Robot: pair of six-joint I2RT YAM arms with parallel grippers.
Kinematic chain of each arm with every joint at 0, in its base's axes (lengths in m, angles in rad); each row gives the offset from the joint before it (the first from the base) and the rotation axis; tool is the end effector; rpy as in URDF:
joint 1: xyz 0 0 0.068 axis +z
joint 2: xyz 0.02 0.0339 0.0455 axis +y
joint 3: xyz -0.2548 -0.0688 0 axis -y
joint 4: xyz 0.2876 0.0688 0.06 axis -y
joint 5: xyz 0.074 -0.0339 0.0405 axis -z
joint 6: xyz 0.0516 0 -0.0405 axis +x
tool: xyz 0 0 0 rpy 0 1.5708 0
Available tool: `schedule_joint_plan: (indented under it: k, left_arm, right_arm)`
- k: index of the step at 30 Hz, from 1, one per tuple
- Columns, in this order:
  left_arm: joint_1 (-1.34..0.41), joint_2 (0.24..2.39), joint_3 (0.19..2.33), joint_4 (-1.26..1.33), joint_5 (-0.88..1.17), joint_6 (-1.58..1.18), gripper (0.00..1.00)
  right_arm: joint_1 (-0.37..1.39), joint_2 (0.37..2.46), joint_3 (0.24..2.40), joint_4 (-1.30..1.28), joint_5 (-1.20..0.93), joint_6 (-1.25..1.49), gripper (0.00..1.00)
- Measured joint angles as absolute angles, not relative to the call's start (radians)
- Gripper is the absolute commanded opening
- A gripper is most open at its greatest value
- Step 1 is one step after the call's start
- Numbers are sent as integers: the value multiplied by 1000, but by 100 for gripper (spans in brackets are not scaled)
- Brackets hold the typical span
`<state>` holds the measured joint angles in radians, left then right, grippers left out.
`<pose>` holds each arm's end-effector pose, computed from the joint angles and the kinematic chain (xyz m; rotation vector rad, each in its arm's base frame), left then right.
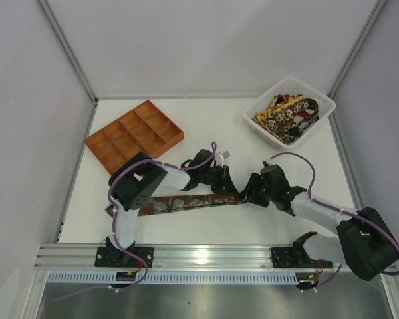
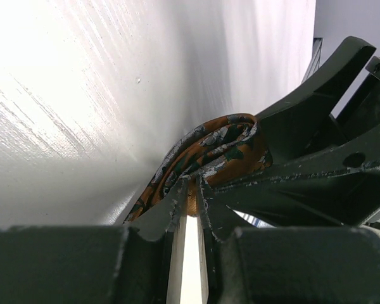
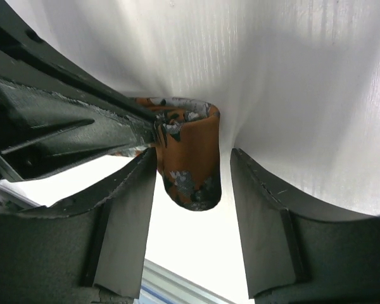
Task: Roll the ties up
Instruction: Roll the tie
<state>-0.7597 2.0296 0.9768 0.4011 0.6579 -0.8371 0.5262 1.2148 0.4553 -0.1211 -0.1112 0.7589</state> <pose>0.2818 -0.3112 0.0521 0.3290 2.5433 -1.4987 0.2227 0.1360 0.1012 0.2475 2.5613 0.6689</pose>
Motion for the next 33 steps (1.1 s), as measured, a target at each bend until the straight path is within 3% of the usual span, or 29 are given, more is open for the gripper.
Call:
schedule_joint_plan:
  k: [5,9,19,29,33]
  left_arm:
    - [-760,2030,977,402,658,-837,18]
    - [-760,2030,977,402,658,-837,17]
    - [-760,2030,977,401,658,-837,18]
    - [-759,2030,977,402,657,-837,18]
    - [-759,2030,977,402,658,-837,18]
  right_arm:
    - [529,1196,410,-36,-85,794,53]
    - [542,1196,405,-18,-62,801,46]
    - [577,1146,408,-76,1,780,47]
    - [475,1238,454,-82,-161,640,45]
    - [474,1238,454,-68,-207,598,40]
